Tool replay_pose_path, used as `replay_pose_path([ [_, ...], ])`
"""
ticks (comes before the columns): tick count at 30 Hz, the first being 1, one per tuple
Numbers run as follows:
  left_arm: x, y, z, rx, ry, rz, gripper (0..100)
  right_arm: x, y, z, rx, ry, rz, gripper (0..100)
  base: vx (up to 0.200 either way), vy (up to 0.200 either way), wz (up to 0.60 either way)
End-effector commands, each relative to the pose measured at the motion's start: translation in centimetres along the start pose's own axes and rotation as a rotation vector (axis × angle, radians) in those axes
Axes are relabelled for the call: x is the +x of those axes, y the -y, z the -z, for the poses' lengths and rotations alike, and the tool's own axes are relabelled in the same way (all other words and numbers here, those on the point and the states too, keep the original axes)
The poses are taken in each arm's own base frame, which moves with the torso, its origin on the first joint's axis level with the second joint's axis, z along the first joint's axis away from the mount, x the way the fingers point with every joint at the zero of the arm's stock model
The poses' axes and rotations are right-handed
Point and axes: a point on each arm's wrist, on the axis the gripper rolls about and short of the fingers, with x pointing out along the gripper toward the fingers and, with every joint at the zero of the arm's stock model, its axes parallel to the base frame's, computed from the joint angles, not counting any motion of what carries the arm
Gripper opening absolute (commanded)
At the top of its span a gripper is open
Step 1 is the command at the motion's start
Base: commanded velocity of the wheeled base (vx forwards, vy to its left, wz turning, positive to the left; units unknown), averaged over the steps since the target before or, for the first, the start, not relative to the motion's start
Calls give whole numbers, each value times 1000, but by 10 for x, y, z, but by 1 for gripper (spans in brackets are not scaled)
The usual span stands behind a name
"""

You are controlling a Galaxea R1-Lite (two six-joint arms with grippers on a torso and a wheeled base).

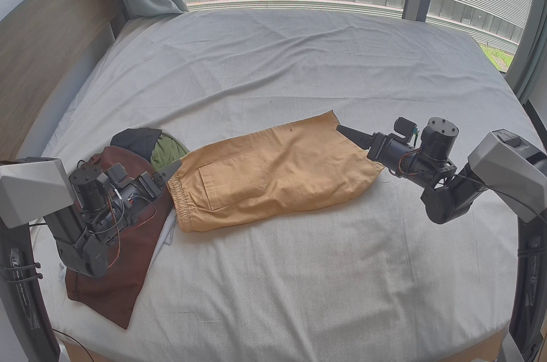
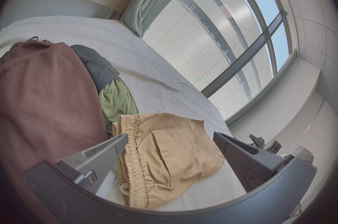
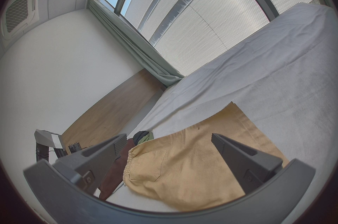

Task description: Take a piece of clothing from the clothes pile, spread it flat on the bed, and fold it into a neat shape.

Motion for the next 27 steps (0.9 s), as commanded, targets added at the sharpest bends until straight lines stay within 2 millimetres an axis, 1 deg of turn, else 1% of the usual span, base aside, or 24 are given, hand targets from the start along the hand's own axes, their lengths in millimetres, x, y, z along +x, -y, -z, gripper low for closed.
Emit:
replay_pose_path([
  [1, -5, 7, -5, 6, 10, 14, 100, -9, -7, 1, 6, -6, 3, 100, 0, 0, 0],
  [4, -6, 9, -7, 11, 12, 20, 100, -14, -9, 4, 6, -9, 3, 100, 0, 0, 0],
  [5, -8, 11, -8, 27, 14, 21, 100, -22, -14, 6, 6, -7, 1, 100, 0, 0, 0],
  [7, -9, 11, -8, 38, 14, 21, 100, -26, -16, 8, 10, -12, 3, 100, 0, 0, 0],
  [8, -9, 12, -7, 54, 10, 21, 100, -33, -20, 11, 15, -20, 5, 100, 0, 0, 0],
  [12, -10, 13, -5, 84, 2, 21, 100, -41, -26, 18, 16, -11, 16, 100, 0, 0, 0],
  [14, -10, 14, -4, 95, -1, 25, 100, -41, -28, 16, 5, 6, 13, 100, 0, 0, 0],
  [15, -12, 18, -5, 114, 0, 33, 100, -42, -35, 7, -5, 22, 4, 100, 0, 0, 0],
  [16, -13, 20, -6, 119, 3, 36, 100, -44, -41, 3, -7, 26, -2, 100, 0, 0, 0],
  [17, -13, 21, -6, 122, 2, 38, 100, -46, -43, 3, 0, 20, 0, 100, 0, 0, 0],
  [19, -14, 23, -2, 123, -11, 40, 100, -49, -44, 9, 14, -1, 7, 100, 0, 0, 0],
  [23, -17, 26, 0, 152, -18, 42, 100, -49, -43, 10, 16, -1, 9, 100, 0, 0, 0],
  [24, -19, 26, 3, 184, -30, 38, 100, -49, -41, 12, 20, -6, 14, 100, 0, 0, 0],
  [27, -19, 27, 4, 202, -32, 40, 100, -48, -38, 17, 26, -16, 18, 100, 0, 0, 0],
])
